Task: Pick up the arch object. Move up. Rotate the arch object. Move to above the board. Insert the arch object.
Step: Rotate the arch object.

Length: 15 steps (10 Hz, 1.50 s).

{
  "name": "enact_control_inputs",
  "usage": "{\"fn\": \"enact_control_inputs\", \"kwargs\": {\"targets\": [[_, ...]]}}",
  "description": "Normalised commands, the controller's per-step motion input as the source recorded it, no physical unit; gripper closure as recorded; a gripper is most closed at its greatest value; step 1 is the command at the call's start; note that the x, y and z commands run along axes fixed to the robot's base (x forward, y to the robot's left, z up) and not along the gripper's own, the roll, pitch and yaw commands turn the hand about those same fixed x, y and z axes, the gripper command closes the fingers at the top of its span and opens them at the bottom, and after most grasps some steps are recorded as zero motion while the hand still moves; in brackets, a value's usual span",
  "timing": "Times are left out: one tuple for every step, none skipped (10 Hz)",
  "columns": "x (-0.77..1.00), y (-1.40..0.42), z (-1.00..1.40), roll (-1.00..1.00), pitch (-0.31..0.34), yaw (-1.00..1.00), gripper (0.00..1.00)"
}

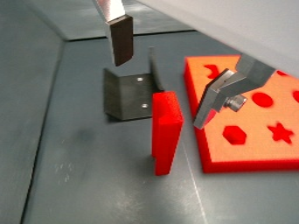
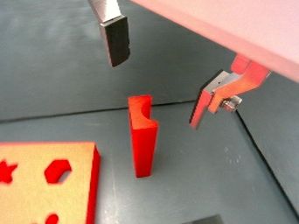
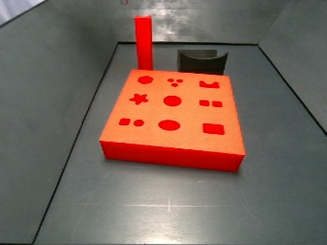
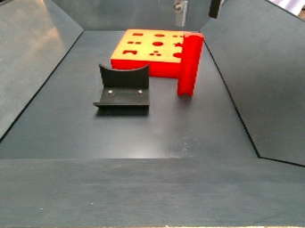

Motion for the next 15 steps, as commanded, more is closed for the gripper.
{"fn": "enact_control_inputs", "kwargs": {"targets": [[0.03,0.0,-0.01,0.0,0.008,1.0,0.0],[0.03,0.0,-0.01,0.0,0.008,1.0,0.0],[0.03,0.0,-0.01,0.0,0.009,1.0,0.0],[0.03,0.0,-0.01,0.0,0.009,1.0,0.0],[0.03,0.0,-0.01,0.0,0.009,1.0,0.0],[0.03,0.0,-0.01,0.0,0.01,1.0,0.0],[0.03,0.0,-0.01,0.0,0.01,1.0,0.0],[0.03,0.0,-0.01,0.0,0.01,1.0,0.0],[0.03,0.0,-0.01,0.0,0.011,1.0,0.0],[0.03,0.0,-0.01,0.0,0.011,1.0,0.0],[0.03,0.0,-0.01,-0.01,0.011,1.0,0.0],[0.03,0.0,-0.01,-0.01,0.012,1.0,0.0],[0.03,0.0,-0.01,-0.01,0.012,1.0,0.0],[0.03,0.0,-0.01,-0.01,0.013,1.0,0.0],[0.03,0.0,-0.01,-0.01,0.013,1.0,0.0]]}}
